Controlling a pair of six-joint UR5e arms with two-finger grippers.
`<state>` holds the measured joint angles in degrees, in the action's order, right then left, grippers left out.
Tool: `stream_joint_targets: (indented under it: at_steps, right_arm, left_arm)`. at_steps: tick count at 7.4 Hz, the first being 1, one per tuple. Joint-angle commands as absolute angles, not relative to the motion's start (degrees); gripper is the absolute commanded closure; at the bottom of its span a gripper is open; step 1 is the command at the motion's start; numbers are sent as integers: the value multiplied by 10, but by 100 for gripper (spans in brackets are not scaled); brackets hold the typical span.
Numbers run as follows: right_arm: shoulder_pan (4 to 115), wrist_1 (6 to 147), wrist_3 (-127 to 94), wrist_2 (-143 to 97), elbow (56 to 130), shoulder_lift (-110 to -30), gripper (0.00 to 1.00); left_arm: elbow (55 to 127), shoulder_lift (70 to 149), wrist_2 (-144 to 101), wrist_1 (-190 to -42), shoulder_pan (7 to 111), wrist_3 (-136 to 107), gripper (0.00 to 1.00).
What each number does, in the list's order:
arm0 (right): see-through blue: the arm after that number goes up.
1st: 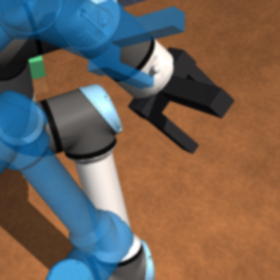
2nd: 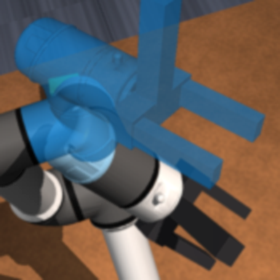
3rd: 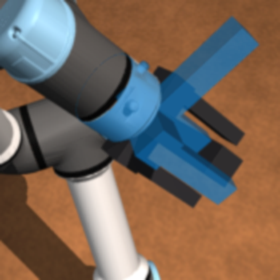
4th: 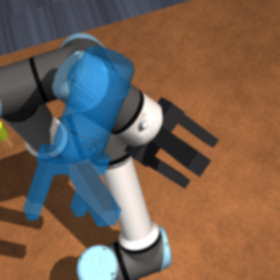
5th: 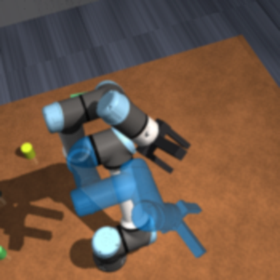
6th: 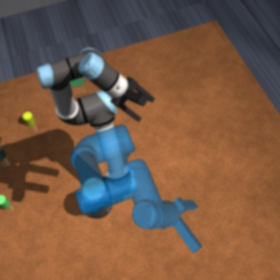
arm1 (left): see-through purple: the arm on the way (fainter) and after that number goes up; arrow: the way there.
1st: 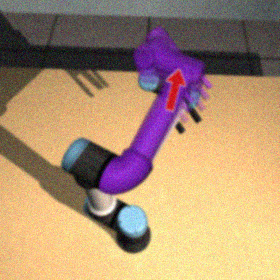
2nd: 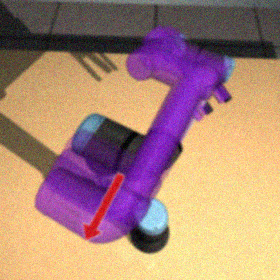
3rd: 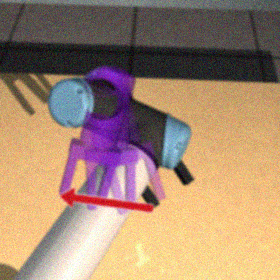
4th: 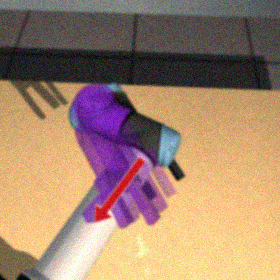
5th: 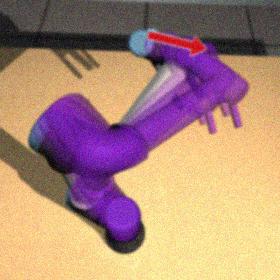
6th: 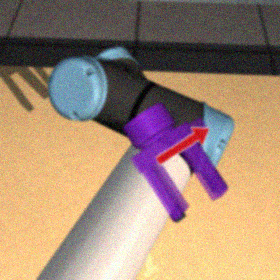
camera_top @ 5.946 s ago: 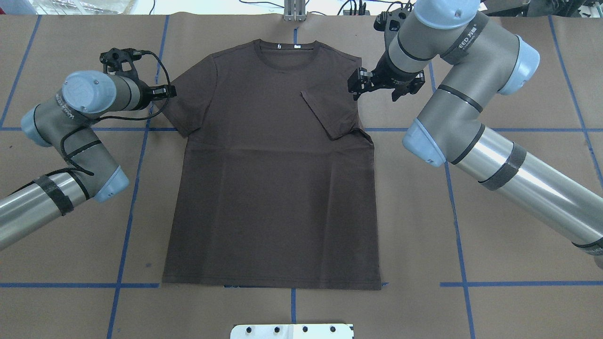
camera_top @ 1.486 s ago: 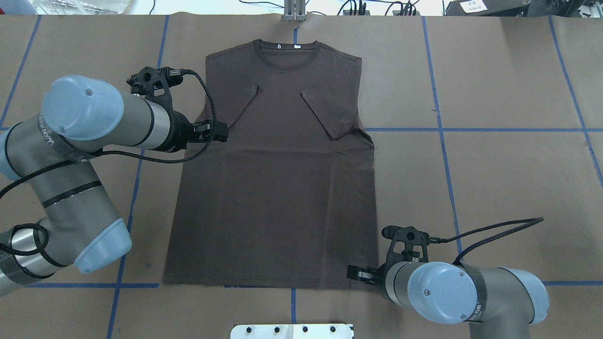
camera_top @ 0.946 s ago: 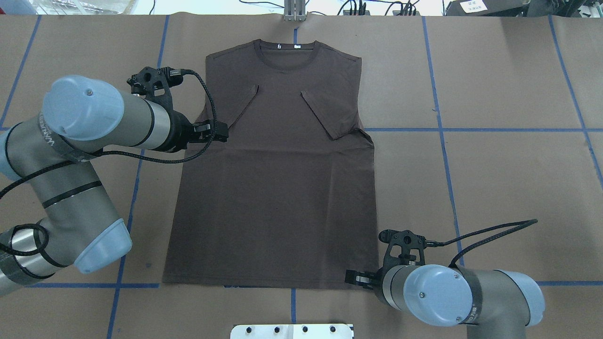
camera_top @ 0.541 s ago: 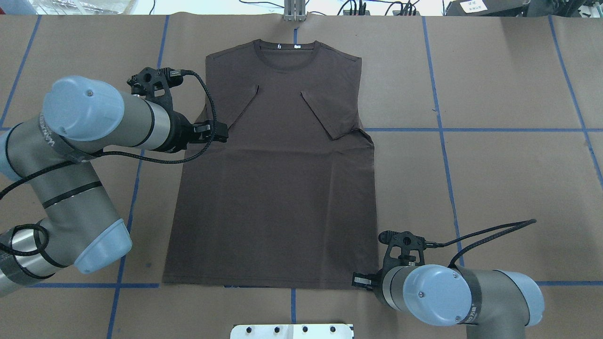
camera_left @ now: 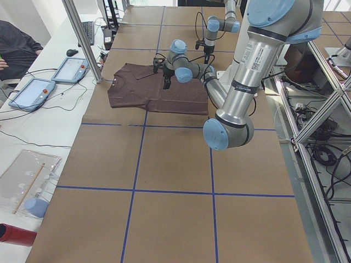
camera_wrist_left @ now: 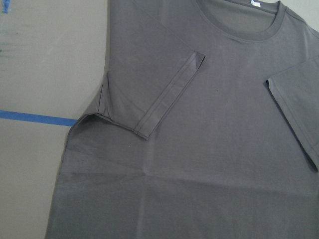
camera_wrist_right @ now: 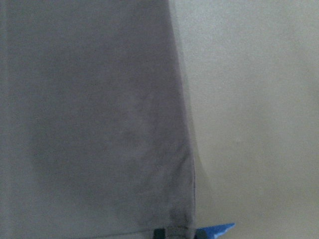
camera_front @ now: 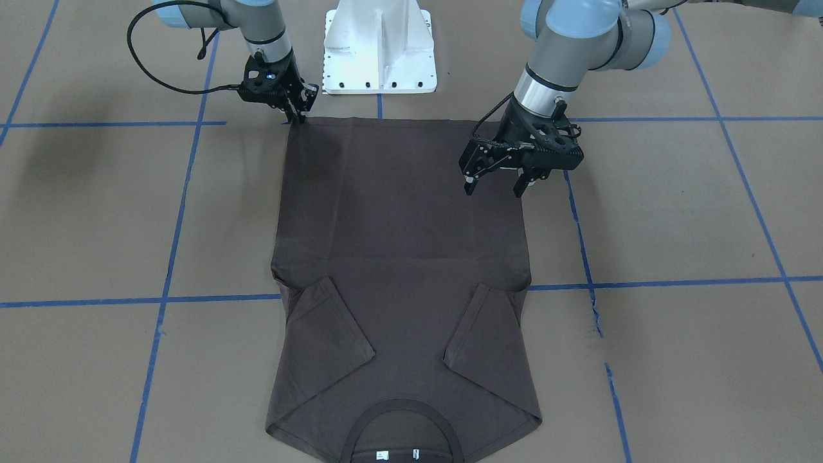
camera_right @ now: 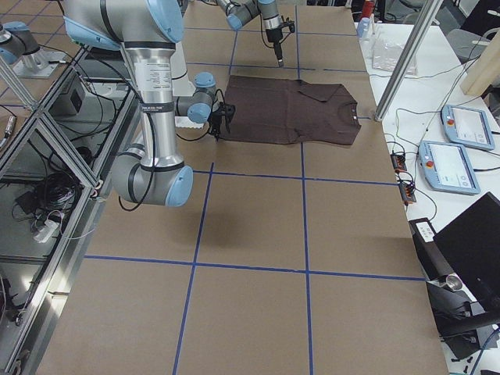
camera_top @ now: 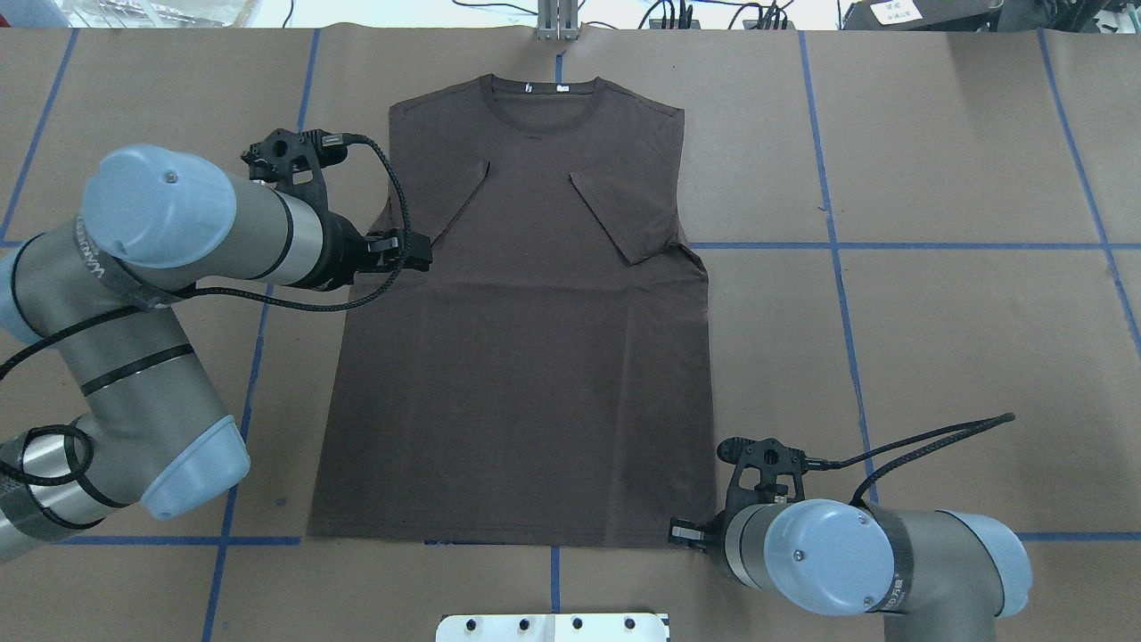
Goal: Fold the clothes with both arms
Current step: 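Position the right gripper at the hem corner while the left gripper waits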
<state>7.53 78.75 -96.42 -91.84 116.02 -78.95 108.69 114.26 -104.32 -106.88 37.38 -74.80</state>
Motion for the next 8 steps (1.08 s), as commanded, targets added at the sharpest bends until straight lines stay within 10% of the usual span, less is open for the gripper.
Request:
stream_joint_targets:
  at_steps: [1, 6, 8]
  right_arm:
    - [77, 788, -964, -927, 1161, -792, 10]
    - [75, 809, -964, -931, 1154, -789, 1]
    - [77, 809, -965, -931, 1154, -788, 20]
  left_arm:
    - [1086, 1143, -1043, -1070, 374, -748, 0]
    - [1087, 1143, -1042, -1069, 373, -749, 0]
    - [1087, 1142, -1042, -1069, 373, -749, 0]
